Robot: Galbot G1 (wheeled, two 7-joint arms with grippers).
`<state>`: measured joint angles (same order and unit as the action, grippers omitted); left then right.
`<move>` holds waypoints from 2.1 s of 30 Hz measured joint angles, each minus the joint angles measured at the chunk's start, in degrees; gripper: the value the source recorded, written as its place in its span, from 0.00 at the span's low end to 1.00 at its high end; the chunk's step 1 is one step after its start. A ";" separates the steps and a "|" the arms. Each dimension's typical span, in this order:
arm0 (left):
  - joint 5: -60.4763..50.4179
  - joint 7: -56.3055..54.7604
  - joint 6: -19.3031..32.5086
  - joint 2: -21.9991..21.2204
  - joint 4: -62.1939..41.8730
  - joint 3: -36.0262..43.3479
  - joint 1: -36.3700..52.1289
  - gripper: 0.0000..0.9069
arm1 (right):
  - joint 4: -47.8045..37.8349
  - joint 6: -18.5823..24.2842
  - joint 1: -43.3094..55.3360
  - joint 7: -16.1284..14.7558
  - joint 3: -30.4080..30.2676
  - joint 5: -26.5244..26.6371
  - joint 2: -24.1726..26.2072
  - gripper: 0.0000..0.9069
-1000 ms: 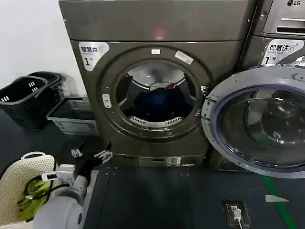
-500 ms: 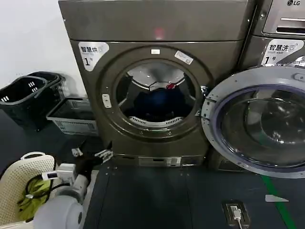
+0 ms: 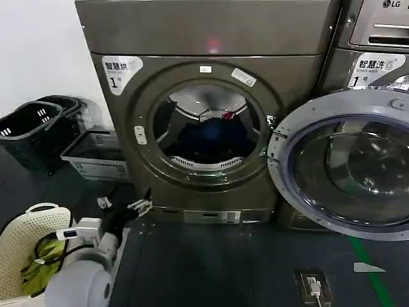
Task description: Grasp the clothes from the dryer.
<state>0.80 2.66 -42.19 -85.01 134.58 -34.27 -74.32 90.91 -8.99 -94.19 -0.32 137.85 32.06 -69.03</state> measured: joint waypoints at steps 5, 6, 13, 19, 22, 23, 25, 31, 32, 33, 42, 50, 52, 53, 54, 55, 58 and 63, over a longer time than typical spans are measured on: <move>-0.10 0.18 0.00 -0.10 0.38 -0.01 -0.37 1.00 | -0.07 -0.12 -0.04 0.09 -0.01 0.02 -0.13 1.00; -0.11 0.18 0.00 -0.13 0.38 -0.01 -0.40 1.00 | -0.15 -0.12 -0.08 0.09 0.00 0.02 -0.14 1.00; -0.57 0.50 0.00 -0.16 0.14 -0.06 -0.48 1.00 | -0.26 0.06 -0.11 0.01 0.06 0.11 -0.26 1.00; -0.62 0.55 0.00 -0.11 0.29 -0.15 -0.71 1.00 | -0.27 0.07 -0.16 0.04 0.16 0.14 -0.36 1.00; -0.68 0.60 0.00 -0.11 0.30 -0.15 -0.82 1.00 | -0.27 0.08 -0.17 0.04 0.14 0.16 -0.46 1.00; -0.74 0.60 0.00 -0.11 0.31 -0.15 -0.88 1.00 | -0.28 0.10 -0.20 0.05 0.13 0.18 -0.51 1.00; -0.99 0.80 0.00 -0.09 0.42 -0.16 -0.97 1.00 | -0.32 0.12 -0.20 0.05 0.11 0.19 -0.52 1.00; -1.36 1.10 0.00 -0.11 0.47 -0.20 -1.03 1.00 | -0.54 0.28 -0.23 0.12 0.15 0.20 -0.49 1.00; -1.38 1.09 0.00 -0.12 0.47 -0.20 -1.02 1.00 | -0.58 0.30 -0.23 0.13 0.16 0.20 -0.47 1.00; -1.39 1.10 0.00 -0.14 0.48 -0.20 -1.01 1.00 | -0.60 0.32 -0.23 0.12 0.16 0.20 -0.46 1.00; -1.48 1.26 0.00 -0.15 0.43 -0.21 -1.02 1.00 | -0.58 0.31 -0.21 0.15 0.08 0.16 -0.53 1.00; -1.58 1.33 0.00 -0.08 0.48 -0.25 -1.03 1.00 | -0.59 0.87 -0.26 0.46 0.11 0.19 -0.53 1.00; -1.58 1.40 0.00 -0.03 0.59 -0.26 -1.02 1.00 | -0.66 1.04 -0.32 0.63 0.24 0.24 -0.52 1.00; -1.58 1.42 0.00 -0.02 0.60 -0.26 -1.02 1.00 | -0.67 1.12 -0.33 0.68 0.27 0.27 -0.52 1.00; -1.58 1.42 0.00 -0.02 0.60 -0.26 -1.02 1.00 | -0.69 1.19 -0.33 0.71 0.35 0.40 -0.52 1.00; -1.58 1.44 0.00 -0.02 0.60 -0.26 -1.02 1.00 | -0.70 1.20 -0.34 0.71 0.47 0.54 -0.52 1.00; -1.65 1.60 0.00 0.02 0.59 -0.25 -1.03 1.00 | -0.65 1.32 -0.49 0.67 0.68 1.10 -0.53 1.00; -1.80 1.87 0.00 0.03 0.59 -0.26 -1.18 1.00 | -0.65 1.62 -0.45 0.73 0.71 1.57 -0.49 1.00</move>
<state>-1.00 4.53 -42.19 -84.98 135.17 -34.52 -75.50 90.26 -7.36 -94.64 0.41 138.56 33.63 -69.52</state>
